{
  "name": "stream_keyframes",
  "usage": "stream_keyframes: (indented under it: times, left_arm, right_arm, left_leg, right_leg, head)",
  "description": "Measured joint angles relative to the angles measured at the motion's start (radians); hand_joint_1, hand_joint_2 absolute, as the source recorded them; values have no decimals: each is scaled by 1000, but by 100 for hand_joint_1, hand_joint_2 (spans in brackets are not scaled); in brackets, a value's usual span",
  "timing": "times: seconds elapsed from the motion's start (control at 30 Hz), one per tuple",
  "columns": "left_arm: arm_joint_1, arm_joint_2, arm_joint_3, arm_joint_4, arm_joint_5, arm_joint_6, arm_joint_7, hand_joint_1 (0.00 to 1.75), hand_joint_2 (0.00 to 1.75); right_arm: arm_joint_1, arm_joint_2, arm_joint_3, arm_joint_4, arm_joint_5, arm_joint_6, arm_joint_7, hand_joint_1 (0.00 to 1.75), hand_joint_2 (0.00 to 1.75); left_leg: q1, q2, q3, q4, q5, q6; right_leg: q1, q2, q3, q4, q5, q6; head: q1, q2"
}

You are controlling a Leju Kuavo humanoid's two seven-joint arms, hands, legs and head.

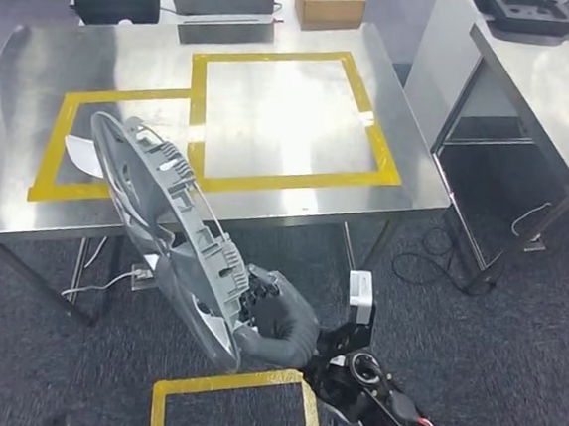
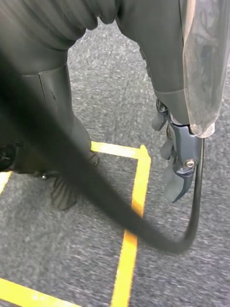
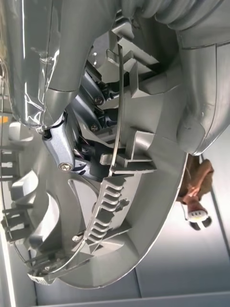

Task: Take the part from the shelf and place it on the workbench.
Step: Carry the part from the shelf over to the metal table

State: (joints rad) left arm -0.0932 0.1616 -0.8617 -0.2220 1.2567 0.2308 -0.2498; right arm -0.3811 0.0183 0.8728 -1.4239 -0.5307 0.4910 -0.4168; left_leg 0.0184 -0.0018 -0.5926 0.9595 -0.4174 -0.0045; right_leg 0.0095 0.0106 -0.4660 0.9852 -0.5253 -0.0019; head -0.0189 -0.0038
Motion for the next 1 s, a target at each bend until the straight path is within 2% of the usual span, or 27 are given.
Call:
stream_keyframes:
  times: [0.03, 0.07, 0.13, 0.17, 0.2, 0.23, 0.3, 0.37, 0.43, 0.5, 0.53, 0.57, 0.63, 0.67, 0.7, 0.73, 0.77, 0.8, 0.83, 0.87, 0.9, 1.0]
  left_arm:
    - [0, 0, 0, 0, 0, 0, 0, 0, 175]
    - [0, 0, 0, 0, 1, 0, 0, 0, 175]
    - [-1, 1, 0, 0, 1, -1, 0, 0, 175]
    - [0, 2, 0, 0, 1, -1, 0, 0, 175]
    - [0, 2, 0, 0, 1, -1, 0, 0, 175]
    - [1, 1, 0, 0, 2, -1, 0, 0, 175]
    - [0, 0, 0, 0, 2, -3, 0, 0, 175]
    - [-1, -2, 0, 0, 5, -4, 0, 0, 175]
    - [-2, -2, 0, 0, 10, -3, 0, 0, 175]
    - [-2, -2, 1, 0, 15, -3, 0, 0, 175]
    - [-3, -2, 1, 0, 16, -2, 0, 0, 175]
    - [-5, -2, 1, 0, 17, -2, 0, 0, 175]
    - [-7, -3, 1, 0, 17, -1, 0, 0, 175]
    - [-5, -3, 1, 0, 17, -1, 0, 0, 175]
    - [-4, -3, 1, 0, 18, 0, 0, 0, 175]
    - [-2, -2, 1, 0, 18, 0, 0, 0, 175]
    - [-1, -1, 1, 0, 18, 0, 0, 0, 175]
    - [0, 0, 1, 0, 18, 0, -1, 0, 175]
    - [0, 1, 1, 0, 18, 1, -1, 0, 175]
    - [0, 1, 1, 0, 18, 1, -2, 0, 175]
    - [0, 0, 1, 0, 18, 1, -2, 0, 175]
    - [0, -1, 1, 0, 19, 1, -3, 0, 175]
  right_arm:
    - [-1, 0, -1, -1, -2, -2, -1, 161, 175]
    - [-2, 0, -2, -2, -5, -3, -2, 161, 175]
    - [-2, 0, -3, -2, -11, -4, -4, 161, 175]
    - [-1, -1, -3, -2, -13, -5, -3, 161, 175]
    - [0, -2, -3, -2, -13, -5, -3, 161, 175]
    - [1, -2, -3, -2, -14, -6, -3, 161, 175]
    - [1, -3, -3, -2, -17, -5, -4, 161, 175]
    - [-1, -4, -4, -1, -21, -3, -7, 161, 175]
    - [-3, -4, -5, -1, -23, 0, -8, 161, 175]
    - [-4, -4, -6, -1, -22, 1, -8, 161, 175]
    - [-6, -4, -6, -1, -21, 2, -8, 161, 175]
    - [-9, -4, -6, -1, -21, 2, -9, 161, 175]
    - [-13, -3, -6, -1, -21, 4, -9, 161, 175]
    - [-13, -3, -5, -1, -21, 5, -8, 161, 175]
    - [-13, -3, -4, 0, -21, 5, -8, 161, 175]
    - [-13, -3, -3, 0, -21, 5, -8, 161, 175]
    - [-13, -3, -3, 0, -21, 6, -8, 161, 175]
    - [-14, -3, -3, 0, -21, 6, -8, 161, 175]
    - [-14, -3, -2, 0, -21, 6, -8, 161, 175]
    - [-15, -3, -2, 0, -22, 7, -8, 161, 175]
    - [-16, -3, -1, 0, -22, 7, -8, 161, 175]
    - [-17, -3, 0, 0, -22, 9, -8, 161, 175]
  left_leg:
    - [1, 0, 10, 0, -4, 5]
    - [0, 0, 19, -1, -10, 8]
    - [-1, 0, 35, -1, -25, 11]
    - [-2, -1, 45, -1, -33, 11]
    - [-2, -2, 57, -1, -42, 11]
    - [-2, -3, 70, -1, -51, 10]
    - [-3, -5, 98, -1, -71, 6]
    - [-3, -8, 112, -4, -86, -2]
    - [-3, -8, 119, -5, -88, -14]
    - [-2, -6, 119, 17, -86, -23]
    - [-2, -6, 101, 52, -89, -27]
    - [-1, -5, 66, 109, -102, -32]
    - [0, -5, -26, 236, -148, -40]
    - [0, -5, -64, 275, -167, -42]
    - [0, -5, -87, 280, -169, -43]
    - [0, -4, -92, 249, -145, -44]
    - [1, -4, -84, 189, -99, -43]
    - [1, -3, -70, 116, -39, -40]
    - [-1, -1, -57, 56, 0, -36]
    - [-3, 1, -48, 18, 25, -30]
    - [-4, 2, -44, 1, 32, -22]
    - [0, 2, -22, -1, 20, -3]
  right_leg:
    - [-1, -2, -18, 39, -17, 6]
    - [-4, -3, -52, 102, -39, 12]
    - [-7, -4, -137, 239, -89, 18]
    - [-8, -4, -169, 275, -101, 18]
    - [-9, -4, -184, 274, -94, 17]
    - [-8, -4, -183, 237, -65, 14]
    - [-4, -4, -154, 105, 34, 2]
    - [4, -3, -132, 16, 91, -11]
    - [9, -2, -117, -6, 94, -22]
    - [4, -1, -92, -25, 99, -30]
    - [2, -1, -78, -34, 99, -33]
    - [0, -2, -69, -42, 97, -36]
    - [0, -3, -56, -46, 86, -41]
    - [0, -2, -49, -46, 79, -42]
    - [0, -1, -40, -46, 70, -42]
    - [0, 0, -29, -46, 61, -41]
    - [0, 1, -16, -46, 51, -39]
    - [0, 1, -8, -46, 40, -36]
    - [2, 1, 2, -45, 29, -32]
    - [4, 2, 6, -44, 18, -27]
    - [5, 2, 12, -42, 11, -22]
    - [6, 2, 23, -21, -3, -7]
  head:
    - [6, 0]
    - [11, 0]
    - [22, 0]
    - [25, 0]
    - [30, 0]
    - [33, 0]
    - [42, 0]
    - [48, 0]
    - [49, 0]
    - [48, 0]
    - [45, 0]
    - [40, 0]
    - [27, 0]
    - [22, 0]
    - [19, 0]
    - [14, 0]
    - [9, 0]
    - [4, 0]
    - [-1, 0]
    - [-4, 0]
    - [-4, 0]
    - [4, 0]
